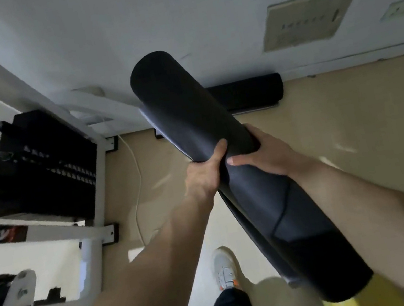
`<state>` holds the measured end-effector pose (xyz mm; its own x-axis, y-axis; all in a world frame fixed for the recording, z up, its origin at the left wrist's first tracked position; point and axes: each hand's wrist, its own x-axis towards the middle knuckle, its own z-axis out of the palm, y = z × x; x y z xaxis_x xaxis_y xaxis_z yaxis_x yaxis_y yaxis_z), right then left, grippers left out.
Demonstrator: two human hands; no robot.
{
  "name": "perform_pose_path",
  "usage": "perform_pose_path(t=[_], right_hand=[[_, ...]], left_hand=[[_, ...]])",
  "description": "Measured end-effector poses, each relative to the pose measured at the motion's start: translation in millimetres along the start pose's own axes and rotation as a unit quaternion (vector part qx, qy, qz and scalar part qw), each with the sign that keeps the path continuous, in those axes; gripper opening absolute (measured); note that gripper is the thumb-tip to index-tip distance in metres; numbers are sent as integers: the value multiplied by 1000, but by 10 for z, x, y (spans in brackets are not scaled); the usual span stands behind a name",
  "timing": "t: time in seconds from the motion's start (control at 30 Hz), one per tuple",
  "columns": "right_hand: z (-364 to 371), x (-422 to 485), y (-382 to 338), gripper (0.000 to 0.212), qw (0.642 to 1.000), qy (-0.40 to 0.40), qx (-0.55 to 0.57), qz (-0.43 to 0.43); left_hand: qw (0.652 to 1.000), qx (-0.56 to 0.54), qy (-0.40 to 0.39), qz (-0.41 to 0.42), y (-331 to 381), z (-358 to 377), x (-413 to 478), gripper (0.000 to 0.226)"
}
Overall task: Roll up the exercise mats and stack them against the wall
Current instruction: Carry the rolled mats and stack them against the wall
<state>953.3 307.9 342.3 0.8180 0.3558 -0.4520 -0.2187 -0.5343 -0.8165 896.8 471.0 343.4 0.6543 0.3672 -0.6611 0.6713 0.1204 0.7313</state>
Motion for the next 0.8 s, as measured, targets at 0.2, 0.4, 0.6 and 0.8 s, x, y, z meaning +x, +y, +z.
perform_pose_path(t=[0.2,0.4,0.6,0.8], right_hand=[[-78,1760,331,102,998,-20,-52,20],[-122,3010,809,99,986,-85,-132,47],[-92,4128,1443,95,968,-162,-180,60],[-3,5100,2021,100,952,-208,-221,33]], left_hand=[[998,-42,4,-45,80,328,1587,71],[989,-99,20,-111,-149,720,2704,68],[972,-138,76,-174,-539,1190,3743,70],[949,-217,122,-194,-907,1698,4571,82]])
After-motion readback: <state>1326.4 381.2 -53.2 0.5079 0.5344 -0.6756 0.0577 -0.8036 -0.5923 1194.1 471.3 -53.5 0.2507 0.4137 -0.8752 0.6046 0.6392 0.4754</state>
